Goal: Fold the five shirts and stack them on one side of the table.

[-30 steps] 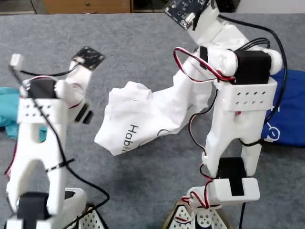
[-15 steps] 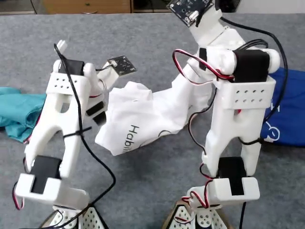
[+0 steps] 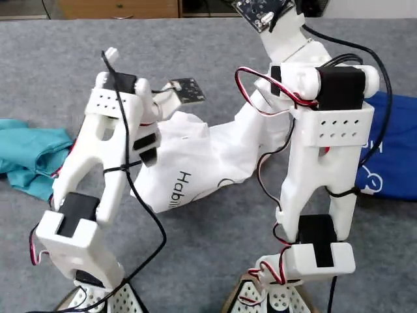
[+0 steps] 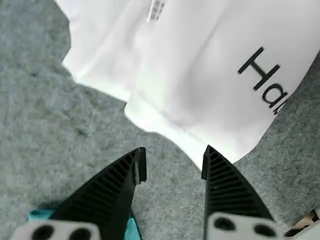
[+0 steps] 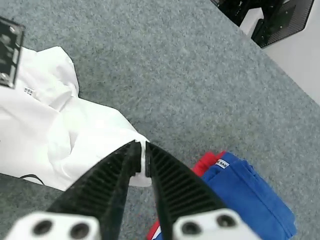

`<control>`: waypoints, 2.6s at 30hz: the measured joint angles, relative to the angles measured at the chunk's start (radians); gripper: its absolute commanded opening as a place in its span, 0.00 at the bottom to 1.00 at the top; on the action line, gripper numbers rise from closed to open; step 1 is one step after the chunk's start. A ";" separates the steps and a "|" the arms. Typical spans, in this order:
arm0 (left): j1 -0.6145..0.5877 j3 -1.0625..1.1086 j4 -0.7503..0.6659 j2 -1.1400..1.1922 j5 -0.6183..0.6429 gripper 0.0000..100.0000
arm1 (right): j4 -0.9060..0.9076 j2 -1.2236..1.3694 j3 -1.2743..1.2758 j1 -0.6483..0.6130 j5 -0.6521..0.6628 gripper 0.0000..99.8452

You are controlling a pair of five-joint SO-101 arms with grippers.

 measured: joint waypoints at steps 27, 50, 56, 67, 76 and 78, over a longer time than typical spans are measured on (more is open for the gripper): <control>0.008 -0.075 -0.173 0.161 0.000 0.19 | 0.000 0.005 0.000 0.000 -0.018 0.00; -0.002 -0.126 -0.180 0.299 0.000 0.02 | 0.000 0.005 0.000 0.000 -0.018 0.00; -0.029 -0.213 -0.058 0.239 0.000 0.02 | 0.000 0.003 -0.009 0.000 -0.018 0.00; -0.201 -0.471 0.063 0.002 0.000 0.02 | 0.000 -0.049 -0.311 0.064 -0.018 0.00; -0.316 -0.493 0.147 -0.187 0.000 0.02 | -0.084 -0.055 -0.506 0.080 -0.018 0.00; -0.339 -0.482 0.152 -0.241 0.000 0.02 | -0.118 -0.055 -0.506 0.080 -0.018 0.00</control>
